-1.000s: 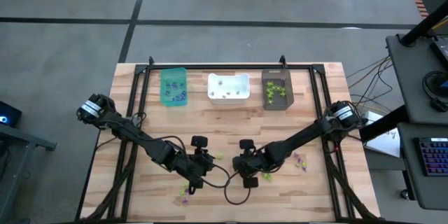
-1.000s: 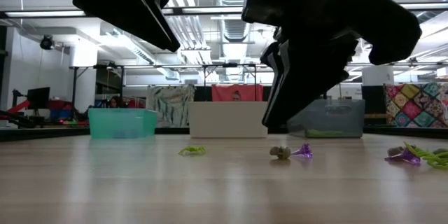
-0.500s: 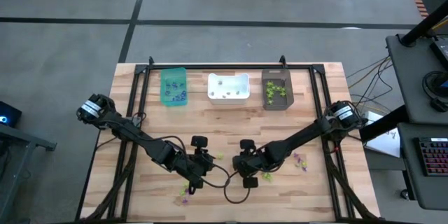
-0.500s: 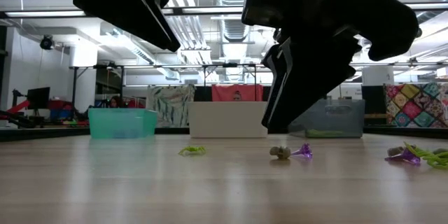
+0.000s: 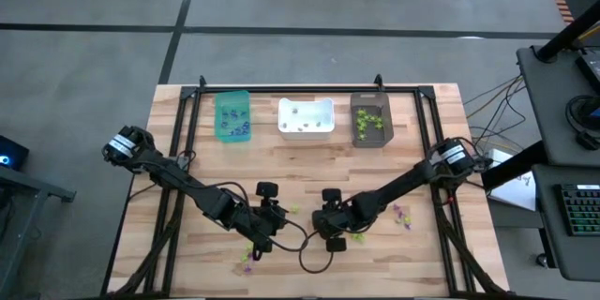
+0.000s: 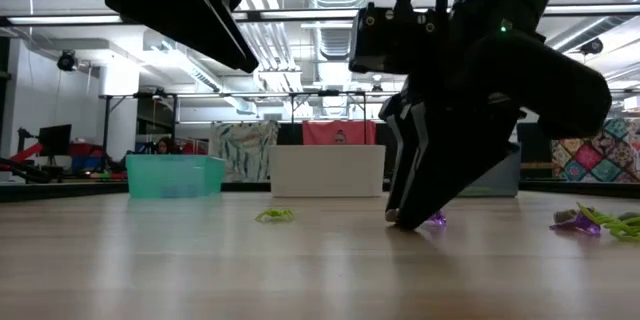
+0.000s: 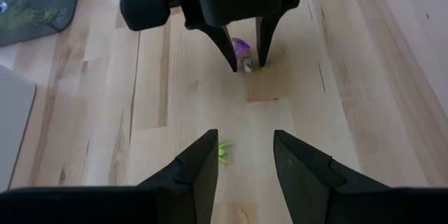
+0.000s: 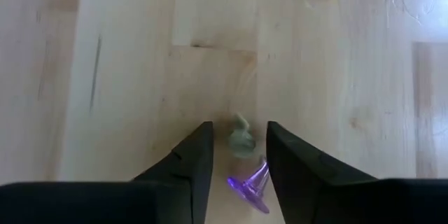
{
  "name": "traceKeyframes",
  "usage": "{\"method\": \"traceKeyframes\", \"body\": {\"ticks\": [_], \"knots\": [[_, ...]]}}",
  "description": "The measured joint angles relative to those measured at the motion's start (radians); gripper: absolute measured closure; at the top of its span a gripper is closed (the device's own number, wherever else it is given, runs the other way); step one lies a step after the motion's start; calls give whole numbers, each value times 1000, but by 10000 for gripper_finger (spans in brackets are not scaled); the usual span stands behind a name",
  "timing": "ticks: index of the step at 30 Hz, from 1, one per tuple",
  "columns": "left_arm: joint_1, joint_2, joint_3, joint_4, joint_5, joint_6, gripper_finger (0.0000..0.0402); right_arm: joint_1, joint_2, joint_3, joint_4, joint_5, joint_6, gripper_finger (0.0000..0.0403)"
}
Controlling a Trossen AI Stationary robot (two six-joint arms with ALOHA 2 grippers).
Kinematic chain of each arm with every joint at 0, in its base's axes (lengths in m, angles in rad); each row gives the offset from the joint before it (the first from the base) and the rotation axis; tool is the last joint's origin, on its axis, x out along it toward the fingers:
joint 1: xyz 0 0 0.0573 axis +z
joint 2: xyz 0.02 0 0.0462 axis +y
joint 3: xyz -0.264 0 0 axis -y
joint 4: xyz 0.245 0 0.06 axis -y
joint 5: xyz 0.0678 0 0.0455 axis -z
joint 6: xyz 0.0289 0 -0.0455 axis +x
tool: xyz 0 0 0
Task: Sort Halloween decoration
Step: Put the white skull toy into the white bin
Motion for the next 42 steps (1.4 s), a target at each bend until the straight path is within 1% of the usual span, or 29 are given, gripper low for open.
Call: {"method": "traceKeyframes", "body": {"ticks": [4, 9, 12, 17, 21, 24, 28, 31, 34, 40, 42], "knots": [[0, 0, 0, 1, 0, 0, 280, -2, 3, 1, 1, -4, -1, 313], [0, 0, 0, 1, 0, 0, 280, -6, 4, 1, 1, -9, -3, 366], [0, 0, 0, 1, -25, 0, 280, -8, 3, 2, 1, -3, -4, 385], [-15, -12, 0, -4, -48, 15, 280, -11, -4, 16, -7, -4, -14, 388], [-41, -64, 0, -20, -58, 37, 280, -29, -10, 55, -19, -10, -51, 395], [-69, -109, 0, -66, -127, 36, 280, -55, -18, 109, -38, -9, -102, 395], [-118, -176, 0, -147, -273, -7, 280, -100, -18, 189, -93, -9, -184, 395], [-152, -220, 0, -206, -356, -63, 280, -142, -19, 250, -113, -7, -255, 395], [-183, -256, 0, -264, -408, -118, 280, -194, -20, 308, -155, 0, -327, 395], [-208, -282, 0, -311, -444, -160, 280, -348, -23, 410, -200, 0, -443, 395], [-208, -280, 0, -316, -443, -162, 280, -401, -23, 429, -227, -27, -471, 394]]}}
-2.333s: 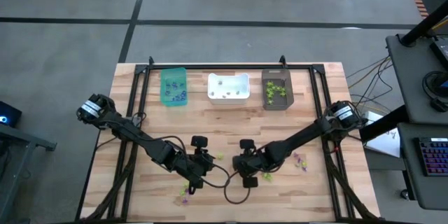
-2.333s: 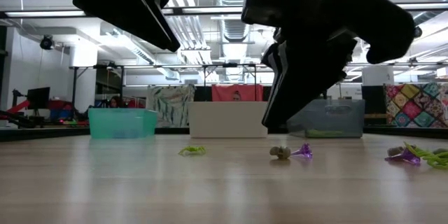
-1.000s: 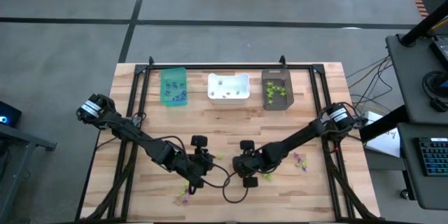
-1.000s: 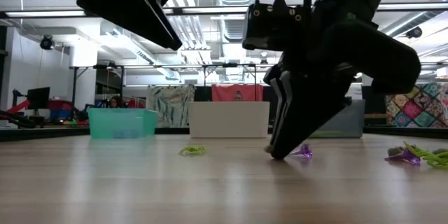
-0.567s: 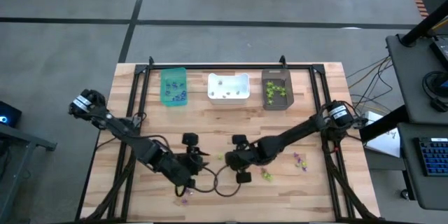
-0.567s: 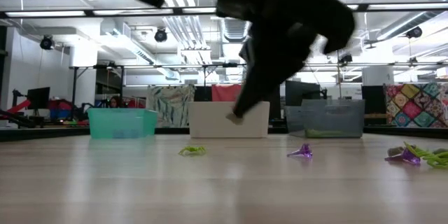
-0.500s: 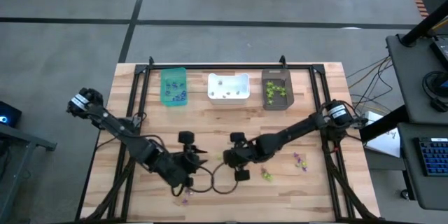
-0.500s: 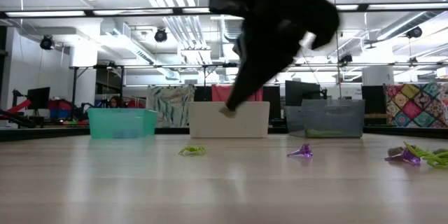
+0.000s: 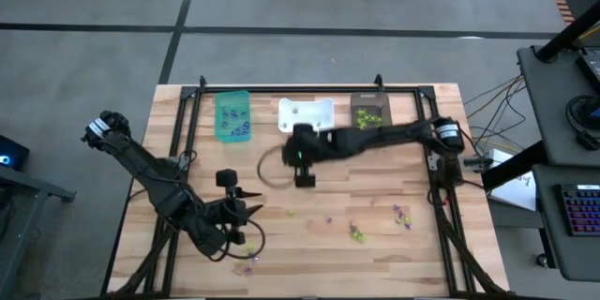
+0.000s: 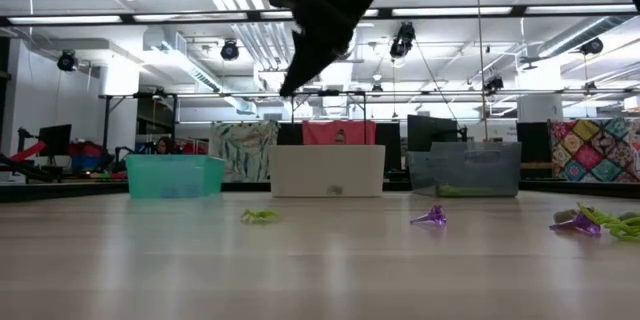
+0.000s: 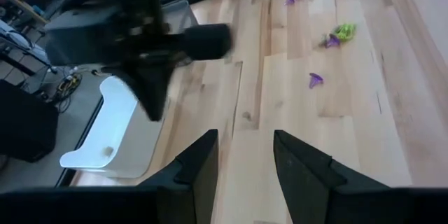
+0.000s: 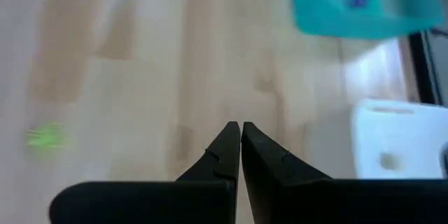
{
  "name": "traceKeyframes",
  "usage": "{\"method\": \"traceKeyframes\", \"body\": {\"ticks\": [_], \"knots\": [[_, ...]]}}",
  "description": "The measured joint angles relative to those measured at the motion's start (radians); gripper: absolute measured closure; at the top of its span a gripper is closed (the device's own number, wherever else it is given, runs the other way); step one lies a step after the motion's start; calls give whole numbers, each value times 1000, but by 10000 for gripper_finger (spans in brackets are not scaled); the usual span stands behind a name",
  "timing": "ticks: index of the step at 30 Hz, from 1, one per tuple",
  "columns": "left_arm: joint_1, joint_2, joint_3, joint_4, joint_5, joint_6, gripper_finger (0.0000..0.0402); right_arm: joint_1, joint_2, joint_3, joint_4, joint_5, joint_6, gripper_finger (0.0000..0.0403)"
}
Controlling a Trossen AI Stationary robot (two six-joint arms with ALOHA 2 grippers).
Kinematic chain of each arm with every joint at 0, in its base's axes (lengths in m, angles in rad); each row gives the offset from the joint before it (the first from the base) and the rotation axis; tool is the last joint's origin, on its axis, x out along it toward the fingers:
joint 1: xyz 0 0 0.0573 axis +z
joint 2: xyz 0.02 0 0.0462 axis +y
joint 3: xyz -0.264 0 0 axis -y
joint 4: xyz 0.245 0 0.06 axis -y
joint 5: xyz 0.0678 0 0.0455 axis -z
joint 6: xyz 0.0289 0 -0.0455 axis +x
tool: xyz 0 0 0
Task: Sort Halloween decoration
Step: Put the white skull toy into the white bin
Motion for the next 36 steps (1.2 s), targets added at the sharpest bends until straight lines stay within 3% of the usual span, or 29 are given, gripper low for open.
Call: {"method": "traceKeyframes", "body": {"ticks": [6, 8, 15, 20, 26, 31, 36], "knots": [[-2, 16, -3, -15, 1, -21, 280, -95, 0, -12, -71, -276, -55, 394], [-3, 21, -8, -14, 1, -27, 280, -95, 0, -31, -97, -302, -54, 394], [-3, 36, -38, -13, 2, -72, 280, -44, 0, -80, -267, -187, 34, 394], [-3, 38, -66, 13, 0, -77, 280, -35, 0, -118, -290, -181, 86, 394], [-3, 39, -74, 29, 0, -84, 280, -33, 0, -157, -292, -181, 33, 386], [-3, 39, -74, 29, 0, -85, 280, -33, 10, -182, -274, -177, 39, 332], [-2, 39, -74, 29, -2, -85, 280, -28, 36, -189, -217, -73, 7, 259]]}}
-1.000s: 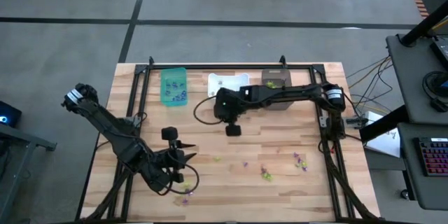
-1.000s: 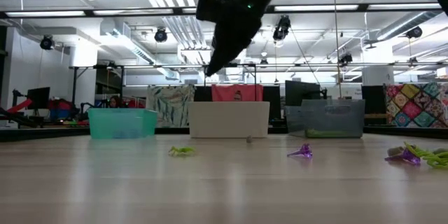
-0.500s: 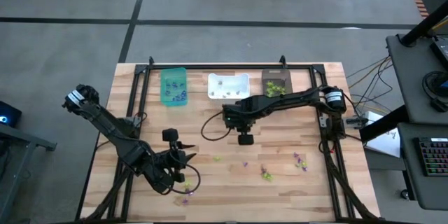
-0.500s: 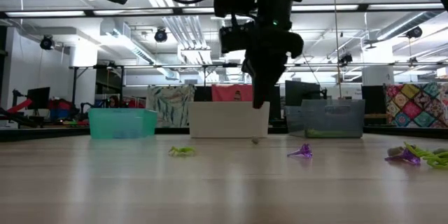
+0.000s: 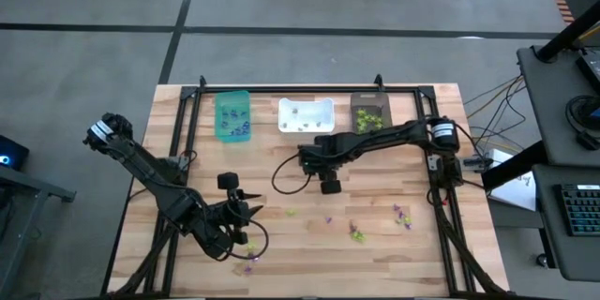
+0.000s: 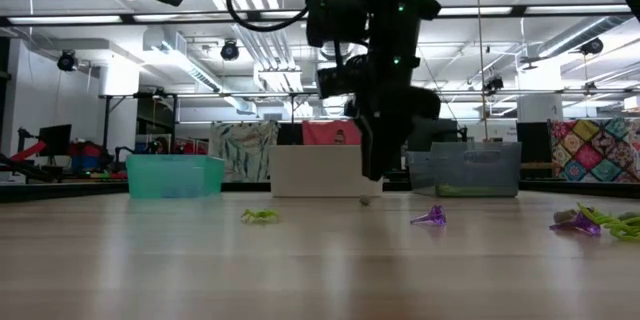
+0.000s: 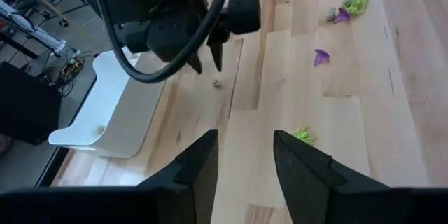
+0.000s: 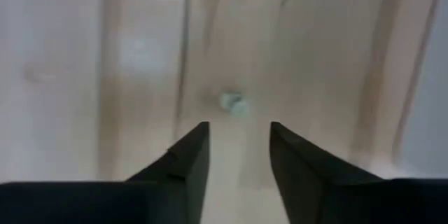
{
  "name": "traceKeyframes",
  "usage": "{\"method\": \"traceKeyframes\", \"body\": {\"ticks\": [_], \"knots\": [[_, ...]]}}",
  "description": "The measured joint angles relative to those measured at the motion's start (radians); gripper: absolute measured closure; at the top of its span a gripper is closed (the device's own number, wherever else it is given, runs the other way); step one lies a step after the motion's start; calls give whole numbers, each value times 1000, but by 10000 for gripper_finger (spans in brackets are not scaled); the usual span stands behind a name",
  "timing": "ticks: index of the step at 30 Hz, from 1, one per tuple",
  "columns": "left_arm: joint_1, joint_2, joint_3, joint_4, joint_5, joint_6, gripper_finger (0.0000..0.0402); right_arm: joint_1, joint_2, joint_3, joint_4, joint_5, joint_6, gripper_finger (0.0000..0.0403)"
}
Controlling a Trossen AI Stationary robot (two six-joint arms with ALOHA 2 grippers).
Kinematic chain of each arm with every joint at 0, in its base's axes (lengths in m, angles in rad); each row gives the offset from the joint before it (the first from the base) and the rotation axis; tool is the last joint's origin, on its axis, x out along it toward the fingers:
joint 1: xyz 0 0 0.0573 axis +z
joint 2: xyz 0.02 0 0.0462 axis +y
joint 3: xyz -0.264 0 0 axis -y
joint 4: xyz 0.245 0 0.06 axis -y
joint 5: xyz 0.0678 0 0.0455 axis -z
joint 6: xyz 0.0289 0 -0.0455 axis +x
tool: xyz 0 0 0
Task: Sort Halloween decoration
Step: Put the white skull toy into the white bin
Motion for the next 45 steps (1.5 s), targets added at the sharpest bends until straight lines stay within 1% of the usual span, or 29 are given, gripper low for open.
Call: {"method": "traceKeyframes", "body": {"ticks": [2, 5, 11, 19, 28, 32, 40, 45], "knots": [[0, 0, 0, 0, 0, 0, 280, 0, 6, 0, 13, 3, -24, 241], [0, 0, 0, 1, 0, 0, 280, 0, 22, 0, 16, -3, -47, 229], [0, 0, -3, 4, -11, 0, 280, 0, 57, 0, 42, -3, -77, 235], [0, 0, -4, 10, -23, 0, 280, -11, 92, 2, 59, -12, -88, 267], [0, 0, -4, 10, -23, 0, 280, -19, 97, 2, 58, -21, -82, 341], [0, 0, -4, 11, -23, 0, 280, -22, 97, 2, 61, -35, -81, 363], [0, 0, -4, 19, -23, 0, 280, -23, 93, 1, 62, -35, -69, 368], [0, 0, -4, 27, -25, 0, 280, -24, 62, 20, 49, -29, -47, 370]]}}
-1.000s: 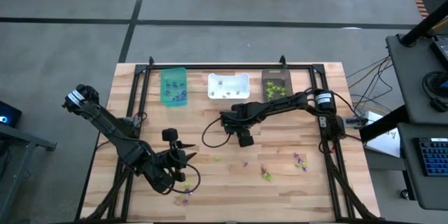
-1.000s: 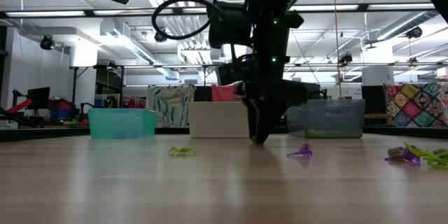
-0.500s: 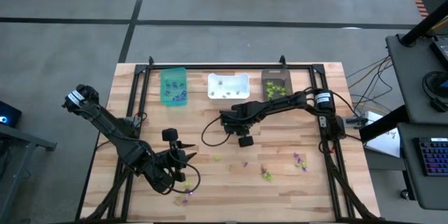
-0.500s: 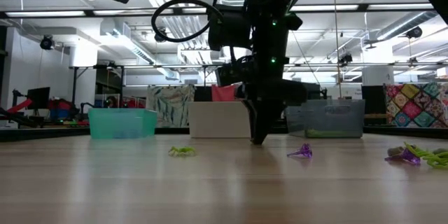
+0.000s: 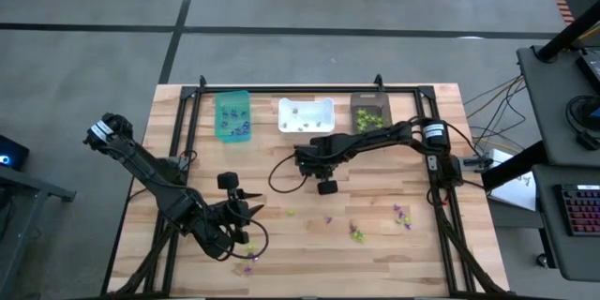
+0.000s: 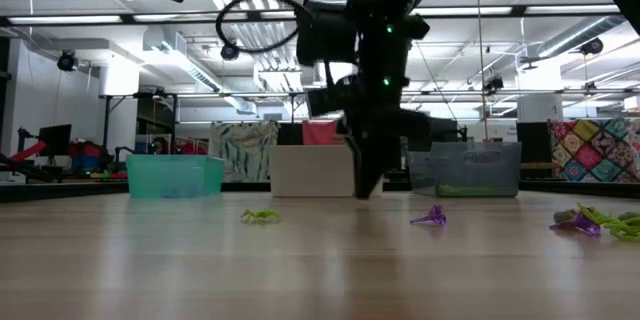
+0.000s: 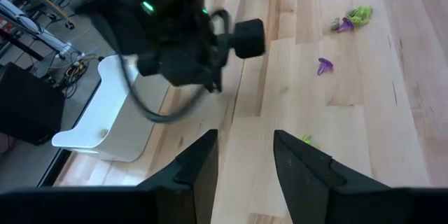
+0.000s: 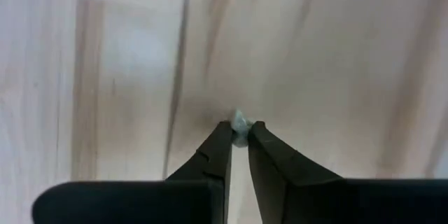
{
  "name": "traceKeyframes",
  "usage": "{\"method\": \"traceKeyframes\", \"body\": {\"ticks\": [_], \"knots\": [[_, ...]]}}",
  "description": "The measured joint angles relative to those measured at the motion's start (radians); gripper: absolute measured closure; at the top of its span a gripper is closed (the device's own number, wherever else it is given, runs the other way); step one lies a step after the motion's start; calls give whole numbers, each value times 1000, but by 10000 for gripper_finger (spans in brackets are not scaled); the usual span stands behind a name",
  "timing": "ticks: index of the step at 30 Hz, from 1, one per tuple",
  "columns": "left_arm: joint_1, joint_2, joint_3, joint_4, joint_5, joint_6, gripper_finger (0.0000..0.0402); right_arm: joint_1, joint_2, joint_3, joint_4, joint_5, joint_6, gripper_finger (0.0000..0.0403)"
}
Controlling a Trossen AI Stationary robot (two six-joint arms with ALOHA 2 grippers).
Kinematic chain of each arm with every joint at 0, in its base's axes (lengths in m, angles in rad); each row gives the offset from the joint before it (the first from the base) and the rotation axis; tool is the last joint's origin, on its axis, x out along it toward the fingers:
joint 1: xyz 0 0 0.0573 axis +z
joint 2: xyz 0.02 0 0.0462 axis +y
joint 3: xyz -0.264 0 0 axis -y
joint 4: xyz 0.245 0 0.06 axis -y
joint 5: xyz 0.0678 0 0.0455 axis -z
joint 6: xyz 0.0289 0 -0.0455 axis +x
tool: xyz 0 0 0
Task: Sort Halloween decoration
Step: Put the white skull toy into the white bin
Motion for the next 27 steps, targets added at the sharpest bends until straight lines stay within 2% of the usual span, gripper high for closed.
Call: {"method": "traceKeyframes", "body": {"ticks": [7, 13, 21, 27], "knots": [[0, 0, 0, 8, -24, 0, 280, -17, -86, 82, 2, 4, -14, 371], [1, 0, 0, 18, -29, 13, 280, -96, -105, 180, 59, 2, -46, 370], [0, 0, 0, 19, -51, 16, 280, -257, -104, 163, 302, 0, -23, 370], [0, 0, 0, 18, -51, 16, 280, -344, -104, 140, 341, -15, 107, 369]]}}
